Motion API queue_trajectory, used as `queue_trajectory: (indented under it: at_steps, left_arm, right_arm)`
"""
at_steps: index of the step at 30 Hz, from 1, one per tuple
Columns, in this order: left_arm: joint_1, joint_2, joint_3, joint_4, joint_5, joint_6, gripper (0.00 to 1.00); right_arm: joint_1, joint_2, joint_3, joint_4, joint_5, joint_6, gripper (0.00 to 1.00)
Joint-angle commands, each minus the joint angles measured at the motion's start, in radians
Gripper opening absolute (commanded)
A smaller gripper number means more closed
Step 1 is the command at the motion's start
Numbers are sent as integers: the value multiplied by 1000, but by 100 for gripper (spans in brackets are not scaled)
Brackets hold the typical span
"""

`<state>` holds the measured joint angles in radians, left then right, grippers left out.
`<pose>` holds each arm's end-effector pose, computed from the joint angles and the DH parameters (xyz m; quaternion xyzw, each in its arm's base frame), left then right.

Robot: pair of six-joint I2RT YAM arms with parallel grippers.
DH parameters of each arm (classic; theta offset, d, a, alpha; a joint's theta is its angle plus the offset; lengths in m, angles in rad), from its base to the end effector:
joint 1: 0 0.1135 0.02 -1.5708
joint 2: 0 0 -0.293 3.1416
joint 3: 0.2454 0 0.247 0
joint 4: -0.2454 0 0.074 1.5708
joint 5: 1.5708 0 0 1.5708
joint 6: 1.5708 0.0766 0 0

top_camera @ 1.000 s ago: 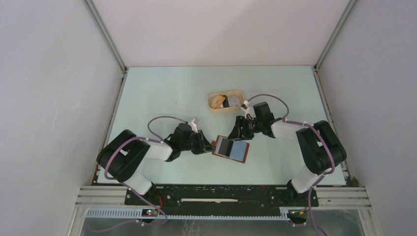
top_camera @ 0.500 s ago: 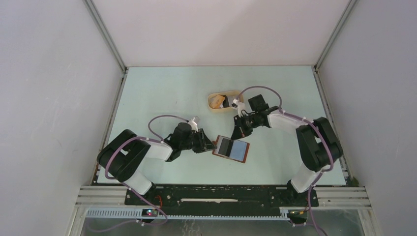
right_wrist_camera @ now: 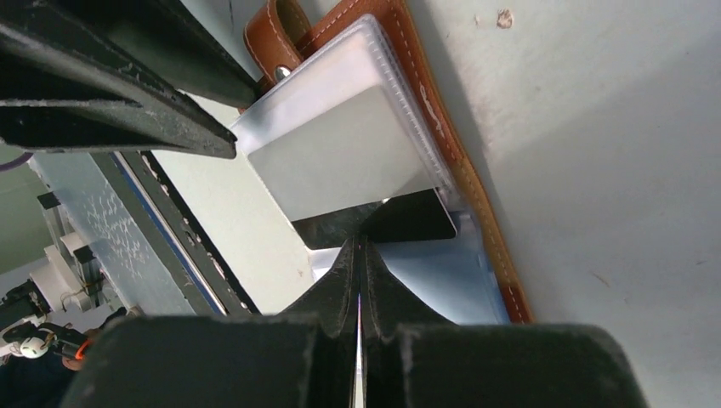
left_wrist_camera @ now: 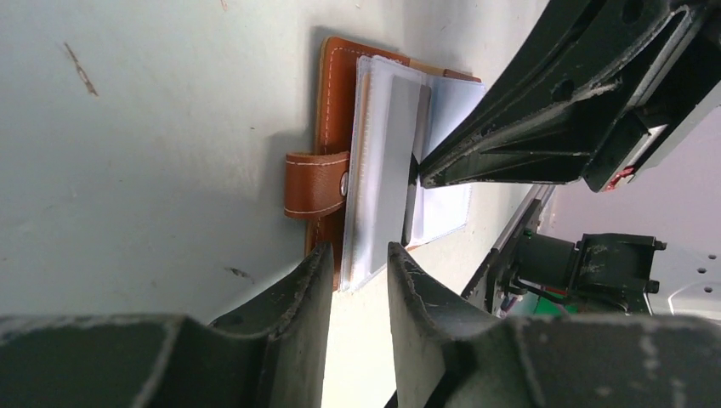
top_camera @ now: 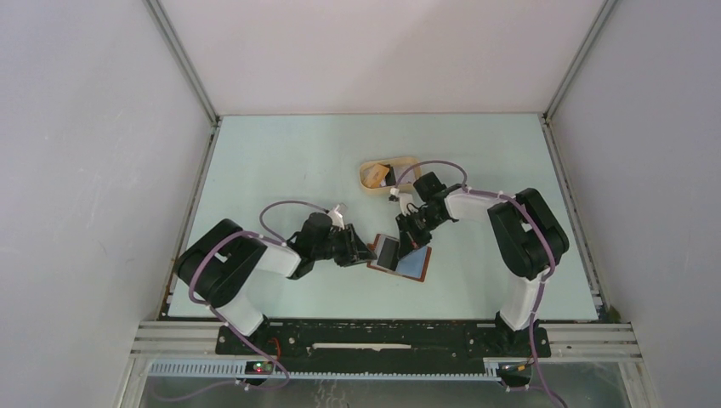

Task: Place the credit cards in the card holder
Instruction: Insert the credit card into the card holder.

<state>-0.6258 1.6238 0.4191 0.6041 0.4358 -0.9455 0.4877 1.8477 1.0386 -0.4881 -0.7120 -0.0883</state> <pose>0.2207 -0.1994 0.1228 -0.0380 0.8687 -0.4572 0.1866 0.2809 0.2057 0.1363 -0.3093 0.8768 0.3638 0.0568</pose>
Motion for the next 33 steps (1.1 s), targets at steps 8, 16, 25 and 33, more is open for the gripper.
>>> queue_trajectory:
  at_steps: [8,16,25,33]
  left_arm:
    - [-18,53,55,-2,66,-1,35]
    - [-20,59,66,-3,62,-11,34]
    - [-20,61,87,-39,35,-48,27]
    - [-34,129,139,-37,1,-144,1]
  right_arm:
    - [23,90,125,-53,6,-22,4]
    - [19,57,141,-95,-53,-92,14]
    - [-9,-2,115,-168,-84,-148,36]
    - [-115,8,115,-154,-181,-97,45]
